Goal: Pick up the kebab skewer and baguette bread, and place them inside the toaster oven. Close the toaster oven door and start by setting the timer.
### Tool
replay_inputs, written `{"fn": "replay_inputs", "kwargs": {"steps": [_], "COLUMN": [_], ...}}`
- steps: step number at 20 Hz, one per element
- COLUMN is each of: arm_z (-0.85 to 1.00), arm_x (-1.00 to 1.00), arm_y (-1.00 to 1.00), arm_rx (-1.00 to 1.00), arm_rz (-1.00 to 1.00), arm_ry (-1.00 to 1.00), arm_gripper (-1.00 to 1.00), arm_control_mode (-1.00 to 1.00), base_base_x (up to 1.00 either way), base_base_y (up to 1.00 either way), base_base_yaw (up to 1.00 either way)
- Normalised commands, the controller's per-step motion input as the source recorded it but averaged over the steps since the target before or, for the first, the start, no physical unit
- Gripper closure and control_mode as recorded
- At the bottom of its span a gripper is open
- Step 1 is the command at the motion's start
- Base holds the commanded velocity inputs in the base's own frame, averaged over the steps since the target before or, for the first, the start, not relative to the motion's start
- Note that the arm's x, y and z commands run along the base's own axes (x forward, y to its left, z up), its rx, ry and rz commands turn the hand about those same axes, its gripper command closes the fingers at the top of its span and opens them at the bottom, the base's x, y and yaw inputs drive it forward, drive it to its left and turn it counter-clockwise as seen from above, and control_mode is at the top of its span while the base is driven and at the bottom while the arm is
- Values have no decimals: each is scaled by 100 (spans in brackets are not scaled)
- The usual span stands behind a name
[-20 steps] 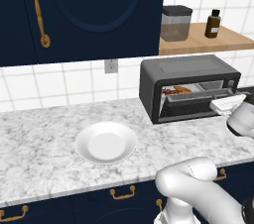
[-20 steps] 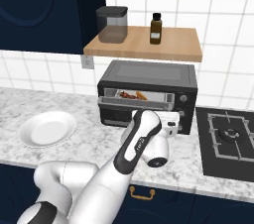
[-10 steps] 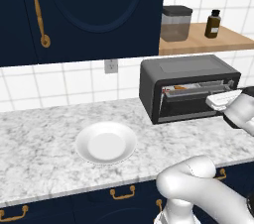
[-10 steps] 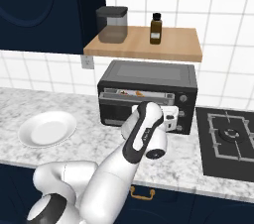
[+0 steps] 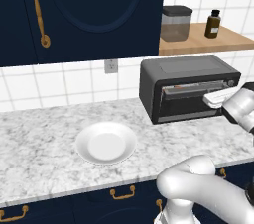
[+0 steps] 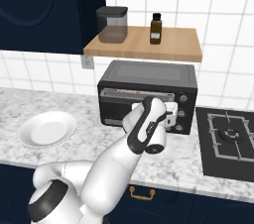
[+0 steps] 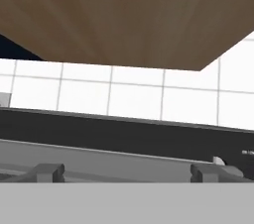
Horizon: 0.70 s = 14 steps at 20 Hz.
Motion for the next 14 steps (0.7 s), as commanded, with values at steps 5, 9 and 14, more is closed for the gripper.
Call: {"fn": "replay_inputs", "kwargs": {"steps": [5,9,14], "arm_z": [-44,-36,-33], "arm_x": [27,27,21], "arm_y": [40,39,36], "arm_rx": [-2,-1,-1], "arm_rz": [0,0,0], "arm_ry": [0,0,0], "arm_gripper": [-100,-100,-100], "arm_control_mode": [-100,-100,-100], "base_base_x": [0,0,0], "base_base_y": [0,0,0], "base_base_yaw": [0,0,0]}}
